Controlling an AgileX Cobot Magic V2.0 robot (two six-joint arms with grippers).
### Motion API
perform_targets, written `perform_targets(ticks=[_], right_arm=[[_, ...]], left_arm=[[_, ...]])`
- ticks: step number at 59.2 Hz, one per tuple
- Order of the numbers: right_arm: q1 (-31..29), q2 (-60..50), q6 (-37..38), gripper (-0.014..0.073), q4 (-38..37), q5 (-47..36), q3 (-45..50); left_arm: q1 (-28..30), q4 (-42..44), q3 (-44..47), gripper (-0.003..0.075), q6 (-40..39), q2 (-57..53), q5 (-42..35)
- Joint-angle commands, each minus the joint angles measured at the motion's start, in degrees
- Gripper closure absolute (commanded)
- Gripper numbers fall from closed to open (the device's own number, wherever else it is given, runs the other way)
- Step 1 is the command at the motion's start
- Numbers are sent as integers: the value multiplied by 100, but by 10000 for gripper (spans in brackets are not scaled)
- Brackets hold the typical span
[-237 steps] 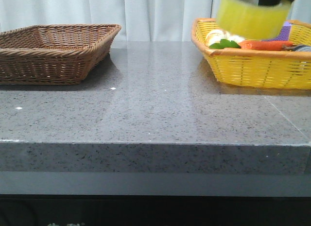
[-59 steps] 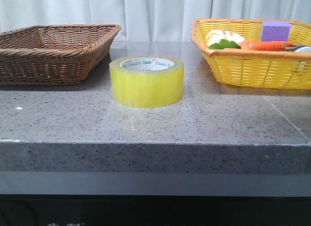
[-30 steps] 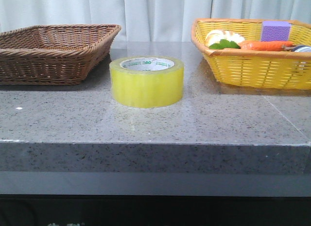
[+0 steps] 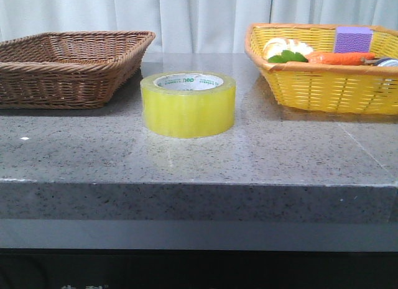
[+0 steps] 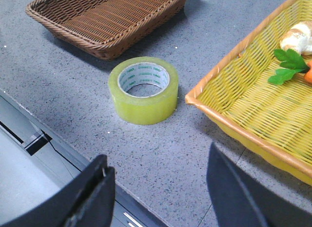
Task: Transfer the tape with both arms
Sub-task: 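Open the right gripper and withdraw it upward, then lower the left gripper into the tape roll's hole and grasp its rim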
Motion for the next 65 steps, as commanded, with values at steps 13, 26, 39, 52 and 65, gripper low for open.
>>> perform_targets(ticks=[13, 26, 39, 52, 65], right_arm=[[-21, -11, -20, 147, 92, -428, -144], [-21, -11, -20, 147, 92, -428, -144], [-21, -11, -20, 147, 92, -428, -144], [-21, -11, -20, 147, 92, -428, -144], [-21, -11, -20, 147, 92, -428, -144]], left_arm=[[-49, -394, -1032, 174, 1356, 1491, 266], [-259, -460, -1852, 174, 1456, 2575, 637], [-607, -460, -2617, 174, 1445, 3507, 845], [-661, -460, -3277, 174, 1381, 4255, 1245], [-670, -473, -3546, 174, 1301, 4726, 1446]])
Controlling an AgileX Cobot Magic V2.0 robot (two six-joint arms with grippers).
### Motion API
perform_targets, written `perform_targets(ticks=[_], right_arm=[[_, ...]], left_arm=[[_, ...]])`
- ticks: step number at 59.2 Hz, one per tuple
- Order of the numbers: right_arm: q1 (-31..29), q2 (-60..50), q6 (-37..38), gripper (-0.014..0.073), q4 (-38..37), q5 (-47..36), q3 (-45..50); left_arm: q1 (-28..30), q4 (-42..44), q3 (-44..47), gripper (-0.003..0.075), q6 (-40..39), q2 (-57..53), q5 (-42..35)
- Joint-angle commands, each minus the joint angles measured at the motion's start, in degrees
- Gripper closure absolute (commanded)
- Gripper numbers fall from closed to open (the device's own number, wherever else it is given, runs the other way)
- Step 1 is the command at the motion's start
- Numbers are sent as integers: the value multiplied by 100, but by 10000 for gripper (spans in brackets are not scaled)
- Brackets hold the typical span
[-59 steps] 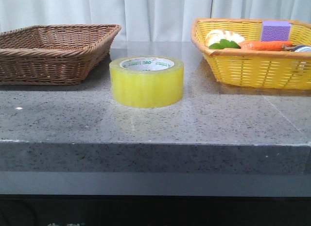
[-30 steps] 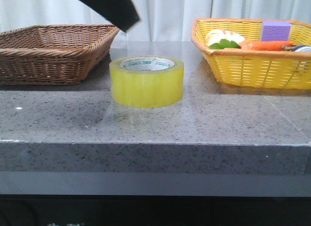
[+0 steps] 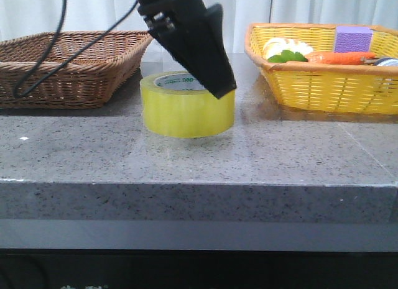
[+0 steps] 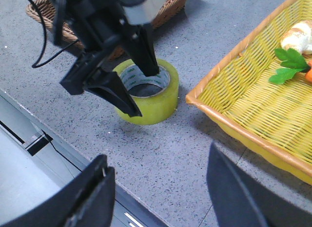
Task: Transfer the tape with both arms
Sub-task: 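Lower the left gripper into the tape roll's hole and grasp its rim, then lift the tape roll and carry it toward the brown basket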
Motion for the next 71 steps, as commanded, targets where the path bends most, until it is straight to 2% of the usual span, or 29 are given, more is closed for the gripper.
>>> perform_targets(ticks=[1, 21, 28, 35, 40, 52, 61, 71], right_arm=[[-21, -10, -20, 147, 65, -428, -144], [-21, -10, -20, 147, 65, -428, -144], [-21, -10, -20, 147, 65, -428, -144], [-21, -10, -20, 147, 65, -428, -144], [-21, -10, -20, 147, 65, -428, -144], [-21, -10, -20, 147, 65, -428, -144], [-21, -10, -20, 147, 65, -428, -144], [-21, -10, -20, 147, 65, -428, -144]], left_arm=[[-55, -209, -225, 174, -77, -143, -41], [-55, -209, -248, 192, -88, 190, -41], [-55, -209, -248, 329, -97, 190, -29], [-55, -209, -248, 524, -97, 190, 77], [-55, -209, -248, 582, -97, 190, 140], [-55, -196, -292, 582, -215, 104, 187], [-55, -196, -664, 582, -309, -14, 445], [-15, -61, -1190, 582, -750, -218, 513]])
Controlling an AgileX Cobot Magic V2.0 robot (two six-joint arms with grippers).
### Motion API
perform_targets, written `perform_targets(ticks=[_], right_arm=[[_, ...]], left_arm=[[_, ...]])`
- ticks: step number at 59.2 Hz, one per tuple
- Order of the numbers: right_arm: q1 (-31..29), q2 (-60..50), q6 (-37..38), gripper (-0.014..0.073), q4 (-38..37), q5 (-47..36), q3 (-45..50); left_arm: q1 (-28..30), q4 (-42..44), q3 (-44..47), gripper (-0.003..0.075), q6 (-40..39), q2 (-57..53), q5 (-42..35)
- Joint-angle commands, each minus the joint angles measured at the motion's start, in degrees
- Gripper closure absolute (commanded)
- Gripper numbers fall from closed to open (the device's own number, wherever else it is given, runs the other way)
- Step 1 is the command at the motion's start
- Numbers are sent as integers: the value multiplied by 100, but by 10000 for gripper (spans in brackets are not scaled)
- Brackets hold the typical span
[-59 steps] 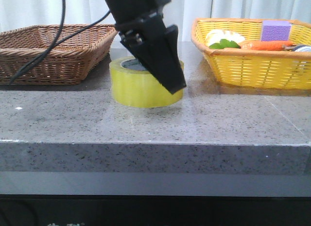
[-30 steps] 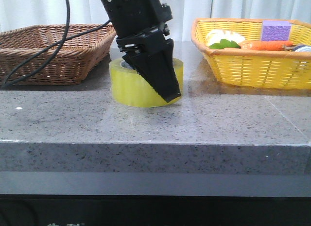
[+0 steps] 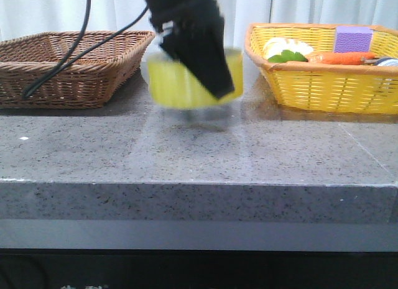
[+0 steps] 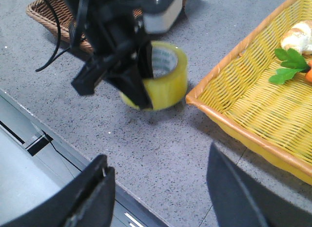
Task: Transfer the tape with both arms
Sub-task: 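Lift the tape roll and carry it toward the brown basket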
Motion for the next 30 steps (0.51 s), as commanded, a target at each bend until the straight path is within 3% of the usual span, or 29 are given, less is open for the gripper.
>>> perform_targets(ticks=[1, 15, 30], right_arm=[[-21, -10, -30, 147, 65, -428, -144], [-21, -10, -30, 147, 65, -421, -144], [-21, -10, -30, 147, 65, -421, -144]], left_arm=[[20, -59, -483, 582, -276, -551, -148], [379, 389, -1198, 582, -1026, -745, -2], [1313, 550, -1368, 582, -1886, -722, 11]])
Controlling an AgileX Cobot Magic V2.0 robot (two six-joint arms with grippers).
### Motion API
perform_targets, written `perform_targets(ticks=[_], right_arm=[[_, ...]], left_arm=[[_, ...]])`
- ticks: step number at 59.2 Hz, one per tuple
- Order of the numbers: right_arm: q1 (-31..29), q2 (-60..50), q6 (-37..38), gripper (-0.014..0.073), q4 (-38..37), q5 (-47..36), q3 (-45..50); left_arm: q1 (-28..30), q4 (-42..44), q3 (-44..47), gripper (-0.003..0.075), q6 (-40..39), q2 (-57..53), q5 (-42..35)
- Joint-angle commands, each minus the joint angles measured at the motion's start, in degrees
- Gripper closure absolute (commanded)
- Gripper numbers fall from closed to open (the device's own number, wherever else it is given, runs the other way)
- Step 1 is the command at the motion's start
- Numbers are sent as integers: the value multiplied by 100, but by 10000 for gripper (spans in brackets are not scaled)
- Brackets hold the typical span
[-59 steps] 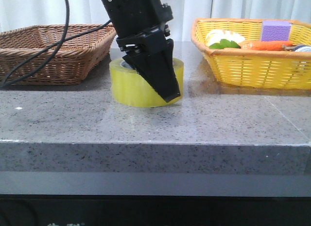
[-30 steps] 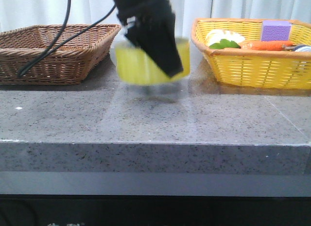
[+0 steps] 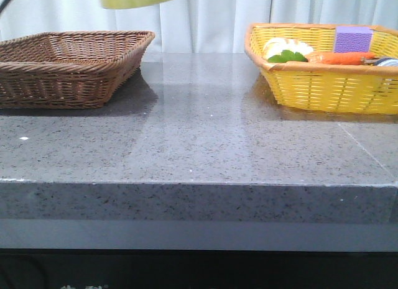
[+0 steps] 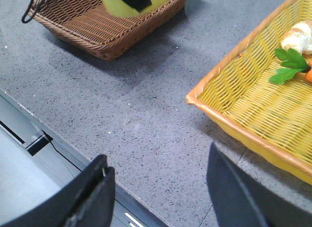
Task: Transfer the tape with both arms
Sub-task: 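Lift the tape roll and carry it toward the brown basket, then lower the tape roll into the brown basket and release it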
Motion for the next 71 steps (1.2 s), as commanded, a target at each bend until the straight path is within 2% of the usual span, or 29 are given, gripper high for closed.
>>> perform_targets(ticks=[1, 17, 38, 43, 47, 53, 57, 71], right_arm=[[-21, -10, -30, 147, 65, -421, -144], [-21, -10, -30, 147, 65, -421, -144], [-21, -10, -30, 147, 65, -421, -144], [-21, -10, -30, 147, 65, -421, -144], [-21, -10, -30, 147, 65, -421, -144], [-21, -10, -30, 147, 65, -421, -144], [-21, -10, -30, 147, 65, -421, -144], [-21, -10, -30, 147, 65, -421, -144]], left_arm=[[336, -53, -201, 582, -356, -314, -274], [1068, -53, -180, 582, -484, -50, -264], [1207, 246, -160, 577, -594, 590, -364], [1207, 301, -160, 521, -631, 675, -337], [1207, 301, -160, 425, -653, 704, -328], [1207, 301, -160, 331, -747, 718, -328], [1207, 301, -160, 310, -757, 718, -299], [1207, 301, -209, 311, -830, 477, -131]])
